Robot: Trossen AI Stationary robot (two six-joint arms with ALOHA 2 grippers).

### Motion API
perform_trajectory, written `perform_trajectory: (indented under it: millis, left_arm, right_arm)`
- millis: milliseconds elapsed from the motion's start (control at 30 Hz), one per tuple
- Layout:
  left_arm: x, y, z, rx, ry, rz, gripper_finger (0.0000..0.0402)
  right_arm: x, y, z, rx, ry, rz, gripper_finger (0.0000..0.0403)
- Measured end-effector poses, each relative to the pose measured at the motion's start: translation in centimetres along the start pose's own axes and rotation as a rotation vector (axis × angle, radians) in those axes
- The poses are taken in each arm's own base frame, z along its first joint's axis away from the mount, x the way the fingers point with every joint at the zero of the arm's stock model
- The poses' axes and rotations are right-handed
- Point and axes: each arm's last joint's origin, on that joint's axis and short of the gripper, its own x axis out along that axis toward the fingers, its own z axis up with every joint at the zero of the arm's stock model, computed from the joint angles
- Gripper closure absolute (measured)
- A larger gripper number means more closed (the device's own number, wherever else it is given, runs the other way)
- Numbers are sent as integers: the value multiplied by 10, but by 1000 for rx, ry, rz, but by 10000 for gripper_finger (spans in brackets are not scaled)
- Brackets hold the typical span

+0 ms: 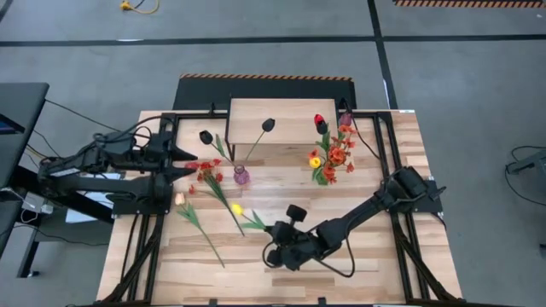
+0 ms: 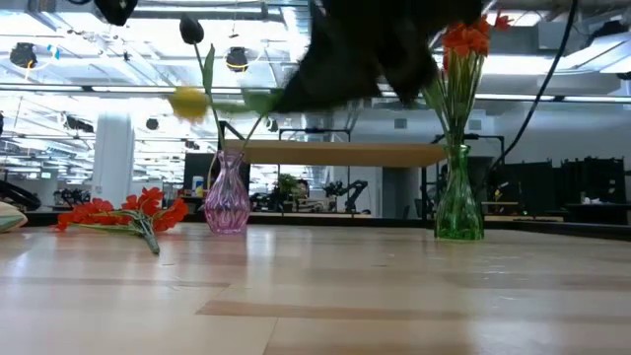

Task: Pick and place flowers into a vace then onto a shelf
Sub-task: Put the yellow tulip into the purple vase

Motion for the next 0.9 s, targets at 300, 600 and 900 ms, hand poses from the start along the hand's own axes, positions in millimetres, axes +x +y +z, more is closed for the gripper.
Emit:
perform_trajectory:
  millis: [300,600,900]
  left_arm:
    - [0,-5,3,16,-22,-66,209]
    - [11,-7,9,97,-119,-89,209]
    - [46,-11,16,137,-259,-201,209]
  right_arm:
    - [-31,16,67,-143,-174,-33,401]
    - [-76,23,140,-276,-349,-84,401]
    - [-115,13,205,-313,-481,-99,400]
